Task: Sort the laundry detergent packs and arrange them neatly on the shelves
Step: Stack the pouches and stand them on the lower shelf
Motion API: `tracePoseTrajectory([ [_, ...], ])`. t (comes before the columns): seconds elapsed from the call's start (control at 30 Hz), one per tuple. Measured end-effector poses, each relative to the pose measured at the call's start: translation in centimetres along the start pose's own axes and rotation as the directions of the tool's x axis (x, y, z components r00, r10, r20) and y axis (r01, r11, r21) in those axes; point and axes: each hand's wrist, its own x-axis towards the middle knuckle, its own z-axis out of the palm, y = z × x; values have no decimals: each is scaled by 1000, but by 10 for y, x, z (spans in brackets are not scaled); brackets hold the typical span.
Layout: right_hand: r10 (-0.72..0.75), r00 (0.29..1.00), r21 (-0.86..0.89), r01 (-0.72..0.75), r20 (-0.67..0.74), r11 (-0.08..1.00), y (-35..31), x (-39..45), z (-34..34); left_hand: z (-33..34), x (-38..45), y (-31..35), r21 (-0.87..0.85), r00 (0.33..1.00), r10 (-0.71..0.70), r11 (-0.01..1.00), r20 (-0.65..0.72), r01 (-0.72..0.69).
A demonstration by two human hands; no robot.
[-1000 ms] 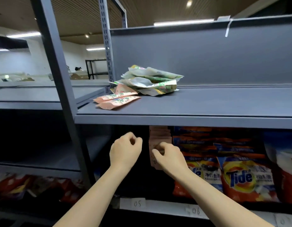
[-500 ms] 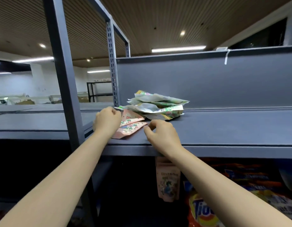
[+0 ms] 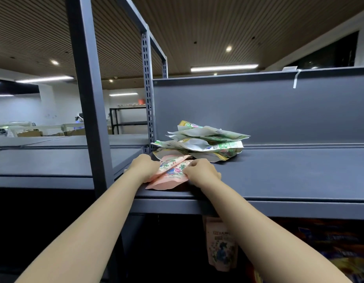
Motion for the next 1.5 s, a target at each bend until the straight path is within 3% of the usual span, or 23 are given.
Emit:
tracePoseTrajectory([
  [0.1,-61,998,112,62,-16,992,4,-3,-6,-1,-2,6,-55,999,-27,998,36,29],
  [0.17,-144,989,184,148,-35,972,9,-6,-11,-3,-7,10,-219,994,-87,970,70,100],
  [0.3,-292,946,225,317,-140,921,19,-13,-26,-4,-15,17,-473,981,-104,864,166,172],
  [0.43,-342,917,286,391,-207,875,31,-16,-47,-5,-29,28,-624,966,-82,749,246,223],
  [0.6,-297,908,336,389,-294,858,50,-16,-71,-3,-38,33,-784,985,-85,597,150,171],
  [0.77,-296,840,407,491,-455,770,62,-26,-93,2,-54,44,-918,990,-26,380,-137,-117],
  [0.87,-254,855,424,456,-452,783,71,-33,-99,8,-65,43,-898,964,-28,371,-265,-236],
  [0.97,-173,885,431,371,-431,823,79,-38,-106,12,-73,38,-901,964,-39,367,-264,-232],
  [1.17,-123,954,534,256,-272,806,75,-51,-111,17,-85,35,-896,959,-100,392,-267,-208],
  [1.37,-71,882,508,332,-465,795,76,-72,-112,19,-102,40,-887,875,-318,406,-363,-221],
  [1.5,-18,799,524,411,-602,746,83,-90,-110,24,-120,43,-875,821,-353,360,-449,-324],
])
